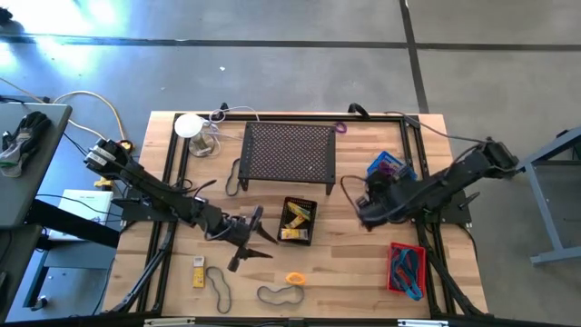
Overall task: Pick & Place Office Desk Supplies
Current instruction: Put the blue rubber band into the orange bin
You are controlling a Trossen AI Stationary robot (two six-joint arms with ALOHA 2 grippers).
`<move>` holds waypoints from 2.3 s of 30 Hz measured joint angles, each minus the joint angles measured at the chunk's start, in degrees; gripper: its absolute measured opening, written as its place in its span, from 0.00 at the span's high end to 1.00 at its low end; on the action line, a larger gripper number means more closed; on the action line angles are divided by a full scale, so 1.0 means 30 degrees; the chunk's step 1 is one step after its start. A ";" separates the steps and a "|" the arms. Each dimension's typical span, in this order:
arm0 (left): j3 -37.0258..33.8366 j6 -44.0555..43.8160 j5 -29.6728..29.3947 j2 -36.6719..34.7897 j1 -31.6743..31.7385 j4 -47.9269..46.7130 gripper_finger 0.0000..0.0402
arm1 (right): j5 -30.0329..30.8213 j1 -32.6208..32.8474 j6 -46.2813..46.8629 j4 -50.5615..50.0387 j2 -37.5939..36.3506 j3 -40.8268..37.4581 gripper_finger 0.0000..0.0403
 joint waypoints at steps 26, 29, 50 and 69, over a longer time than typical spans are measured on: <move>0.0014 0.2890 -0.0609 0.0707 0.0661 -0.0970 0.57 | 0.1507 0.6181 -1.6848 1.6481 0.0000 -0.0007 0.76; 0.0015 0.3713 -0.0625 0.1019 0.0271 -0.0855 0.57 | 0.1519 0.6804 -1.6511 1.7314 0.0089 -0.0007 0.76; 0.0007 0.0702 -0.1268 0.5027 -0.2890 -0.4899 0.57 | -0.3250 0.6377 -1.9520 2.5758 0.3890 -0.0022 0.76; 0.0015 -0.0615 -0.0688 0.0922 -0.5777 -0.6867 0.57 | -0.6099 0.5220 -1.9509 2.4716 0.3883 -0.0022 0.76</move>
